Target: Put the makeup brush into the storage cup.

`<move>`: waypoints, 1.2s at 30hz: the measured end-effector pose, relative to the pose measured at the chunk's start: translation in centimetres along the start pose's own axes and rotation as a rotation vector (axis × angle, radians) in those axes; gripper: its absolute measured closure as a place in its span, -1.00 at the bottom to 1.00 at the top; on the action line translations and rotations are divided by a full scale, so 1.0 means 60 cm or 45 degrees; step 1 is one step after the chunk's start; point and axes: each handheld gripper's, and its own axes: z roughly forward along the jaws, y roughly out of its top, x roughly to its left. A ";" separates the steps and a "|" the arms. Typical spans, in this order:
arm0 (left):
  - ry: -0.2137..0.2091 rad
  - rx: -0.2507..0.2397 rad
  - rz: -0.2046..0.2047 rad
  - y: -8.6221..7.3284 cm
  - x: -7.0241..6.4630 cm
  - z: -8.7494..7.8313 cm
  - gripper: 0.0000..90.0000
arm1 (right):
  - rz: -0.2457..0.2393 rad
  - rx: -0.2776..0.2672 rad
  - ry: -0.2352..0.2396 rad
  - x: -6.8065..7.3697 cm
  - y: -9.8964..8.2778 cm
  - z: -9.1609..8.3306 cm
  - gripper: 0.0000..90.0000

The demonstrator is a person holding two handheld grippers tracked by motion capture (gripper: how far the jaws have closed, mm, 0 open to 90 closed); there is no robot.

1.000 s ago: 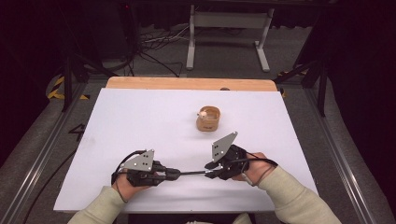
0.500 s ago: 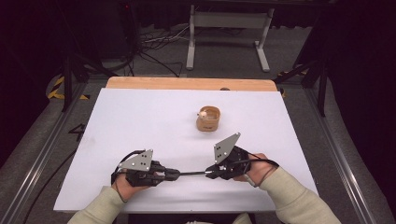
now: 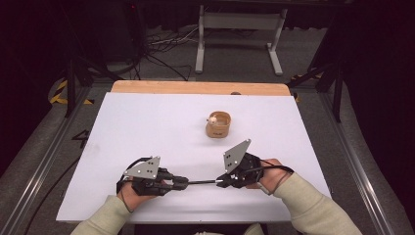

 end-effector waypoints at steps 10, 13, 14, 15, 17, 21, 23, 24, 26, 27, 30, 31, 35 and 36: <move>0.068 0.053 0.010 0.017 -0.004 0.007 -0.01 | -0.012 0.168 -0.041 -0.001 0.026 -0.008 0.83; 0.075 0.079 -0.006 0.027 -0.003 0.005 -0.05 | -0.025 0.196 -0.045 -0.001 0.034 -0.008 0.83; 0.077 0.085 -0.012 0.032 -0.003 0.004 -0.08 | -0.030 0.210 -0.047 -0.002 0.037 -0.007 0.83; 0.082 0.100 -0.019 0.035 -0.003 0.004 -0.07 | -0.031 0.221 -0.048 -0.001 0.040 -0.007 0.83; 0.097 0.131 -0.023 0.044 -0.005 0.004 -0.07 | -0.028 0.243 -0.048 0.000 0.045 -0.006 0.83; 0.112 0.202 -0.058 0.055 -0.005 0.007 -0.10 | -0.035 0.282 -0.048 -0.001 0.055 -0.003 0.83; 0.108 0.234 -0.064 0.057 -0.004 0.008 -0.09 | -0.039 0.290 -0.046 -0.002 0.056 -0.002 0.83; 0.103 0.254 -0.067 0.058 -0.003 0.010 -0.08 | -0.033 0.303 -0.049 -0.003 0.058 -0.001 0.83; 0.090 0.307 -0.085 0.060 -0.002 0.016 -0.08 | -0.032 0.316 -0.049 -0.004 0.060 0.001 0.83; 0.091 0.334 -0.083 0.061 0.000 0.019 -0.08 | -0.031 0.318 -0.050 -0.004 0.060 0.001 0.83; 0.075 0.377 -0.089 0.060 0.004 0.028 -0.08 | -0.032 0.326 -0.044 -0.005 0.063 0.002 0.83; 0.074 0.385 -0.095 0.060 0.005 0.030 -0.08 | -0.035 0.331 -0.048 -0.005 0.064 0.003 0.83; 0.069 0.431 -0.108 0.062 0.011 0.036 -0.08 | -0.024 0.346 -0.044 -0.006 0.065 0.007 0.83; 0.065 0.443 -0.110 0.062 0.012 0.038 -0.08 | -0.020 0.353 -0.042 -0.007 0.066 0.007 0.83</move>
